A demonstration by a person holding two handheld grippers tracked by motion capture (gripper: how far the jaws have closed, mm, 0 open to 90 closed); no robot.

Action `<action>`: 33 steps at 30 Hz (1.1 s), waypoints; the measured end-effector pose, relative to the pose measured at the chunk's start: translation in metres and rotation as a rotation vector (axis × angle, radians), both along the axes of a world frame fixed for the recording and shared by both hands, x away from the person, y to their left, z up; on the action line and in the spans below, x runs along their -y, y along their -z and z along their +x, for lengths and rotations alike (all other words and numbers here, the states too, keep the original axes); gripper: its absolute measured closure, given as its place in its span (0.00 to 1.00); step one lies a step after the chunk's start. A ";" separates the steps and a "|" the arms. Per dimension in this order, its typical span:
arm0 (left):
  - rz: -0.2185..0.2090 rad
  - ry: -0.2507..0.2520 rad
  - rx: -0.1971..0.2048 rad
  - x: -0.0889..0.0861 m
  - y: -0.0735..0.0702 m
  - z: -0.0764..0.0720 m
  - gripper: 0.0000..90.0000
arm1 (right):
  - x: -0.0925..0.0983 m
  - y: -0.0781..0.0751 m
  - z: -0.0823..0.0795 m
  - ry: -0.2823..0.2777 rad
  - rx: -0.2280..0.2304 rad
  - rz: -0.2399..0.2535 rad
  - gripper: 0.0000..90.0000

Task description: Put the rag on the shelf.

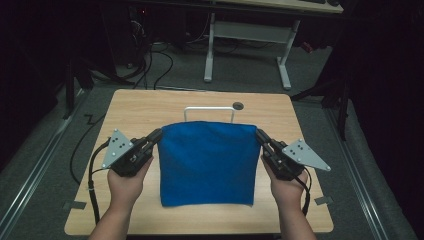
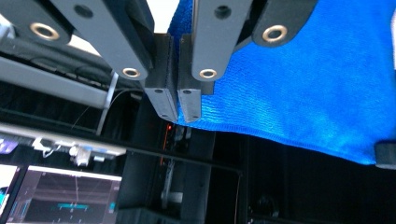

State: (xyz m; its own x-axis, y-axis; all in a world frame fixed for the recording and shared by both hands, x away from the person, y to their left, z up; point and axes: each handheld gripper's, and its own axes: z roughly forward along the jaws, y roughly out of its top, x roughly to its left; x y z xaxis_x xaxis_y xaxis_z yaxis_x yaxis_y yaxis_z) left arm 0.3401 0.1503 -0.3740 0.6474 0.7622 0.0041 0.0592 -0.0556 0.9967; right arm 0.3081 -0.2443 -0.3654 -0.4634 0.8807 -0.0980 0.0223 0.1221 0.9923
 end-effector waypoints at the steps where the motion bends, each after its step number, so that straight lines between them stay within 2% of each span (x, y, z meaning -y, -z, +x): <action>1: -0.002 0.000 0.010 0.000 -0.004 0.002 0.98 | 0.000 -0.004 0.001 0.000 0.010 -0.005 0.98; 5: -0.002 0.001 0.039 0.004 -0.017 0.008 0.98 | -0.001 -0.023 0.008 0.006 0.039 -0.002 0.98; 11: -0.024 0.011 0.058 0.006 -0.031 0.016 0.98 | -0.003 -0.033 0.016 0.016 0.048 -0.005 0.98; 18: -0.028 0.011 0.066 0.009 -0.042 0.025 0.98 | -0.001 -0.036 0.024 0.026 0.039 0.013 0.98; 24: 0.004 -0.005 0.061 0.011 -0.045 0.035 0.98 | 0.003 -0.040 0.031 0.038 0.032 0.016 0.98; 28: 0.009 -0.011 0.050 0.010 -0.050 0.042 0.98 | 0.006 -0.044 0.036 0.048 0.028 0.017 0.98; 33: 0.015 -0.016 0.056 0.009 -0.058 0.043 0.98 | 0.008 -0.048 0.041 0.057 0.018 0.047 0.98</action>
